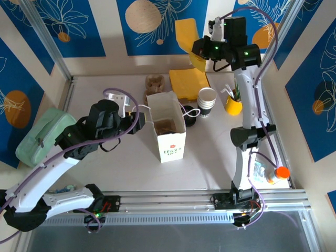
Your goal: Pack the takeout coffee
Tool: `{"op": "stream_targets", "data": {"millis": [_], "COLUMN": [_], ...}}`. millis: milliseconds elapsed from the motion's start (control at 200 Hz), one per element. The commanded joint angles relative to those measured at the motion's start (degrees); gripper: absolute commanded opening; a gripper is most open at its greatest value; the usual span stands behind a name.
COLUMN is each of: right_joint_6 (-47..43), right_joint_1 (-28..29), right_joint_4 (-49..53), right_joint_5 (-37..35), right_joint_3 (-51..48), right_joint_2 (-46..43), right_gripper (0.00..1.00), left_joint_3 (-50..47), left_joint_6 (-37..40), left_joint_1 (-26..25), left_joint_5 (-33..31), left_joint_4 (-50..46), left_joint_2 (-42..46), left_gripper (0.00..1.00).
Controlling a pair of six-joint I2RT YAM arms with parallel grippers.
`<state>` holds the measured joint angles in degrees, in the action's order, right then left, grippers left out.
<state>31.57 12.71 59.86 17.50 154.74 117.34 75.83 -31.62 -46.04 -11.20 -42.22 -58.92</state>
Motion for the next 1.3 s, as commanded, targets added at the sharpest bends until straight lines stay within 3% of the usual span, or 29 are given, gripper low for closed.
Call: {"op": "stream_targets", "data": {"millis": [0, 85, 205, 370, 660, 935, 1296], "right_joint_6": [7.4, 10.1, 17.5, 16.7, 16.5, 16.5, 14.6], "right_joint_1": [-0.7, -0.6, 0.0, 3.5, 11.5, 17.9, 22.7], "right_joint_4": [1.4, 2.0, -5.9, -4.7, -8.7, -14.0, -13.4], "right_joint_5": [14.2, 18.9, 33.2, 34.1, 24.1, 8.9, -2.2], "right_joint_3": [-2.1, -3.5, -10.3, -11.5, -27.6, -43.2, -51.2], "right_joint_2": [-3.1, -4.7, -8.3, -12.6, -23.0, -31.3, -33.7], "right_gripper": [0.00, 0.00, 0.00, 0.00, 0.00, 0.00, 0.00], "left_joint_3": [-0.7, -1.1, -1.4, -2.4, -4.4, -5.5, -6.1], "left_joint_6": [0.0, 0.1, 0.2, 0.5, 0.2, -0.3, -0.5], "left_joint_1": [-0.4, -0.4, -0.4, -0.4, -0.4, -0.4, -0.4], "left_joint_5": [0.3, 0.6, 0.7, 0.8, 1.0, 1.5, 1.3], "left_joint_4": [1.4, 1.6, 1.6, 2.2, 4.1, 5.0, 5.0], "left_joint_2": [1.2, 1.2, 1.3, 2.2, 3.1, 3.3, 4.0], "left_gripper": [0.53, 0.53, 0.53, 0.55, 0.56, 0.56, 0.56]}}
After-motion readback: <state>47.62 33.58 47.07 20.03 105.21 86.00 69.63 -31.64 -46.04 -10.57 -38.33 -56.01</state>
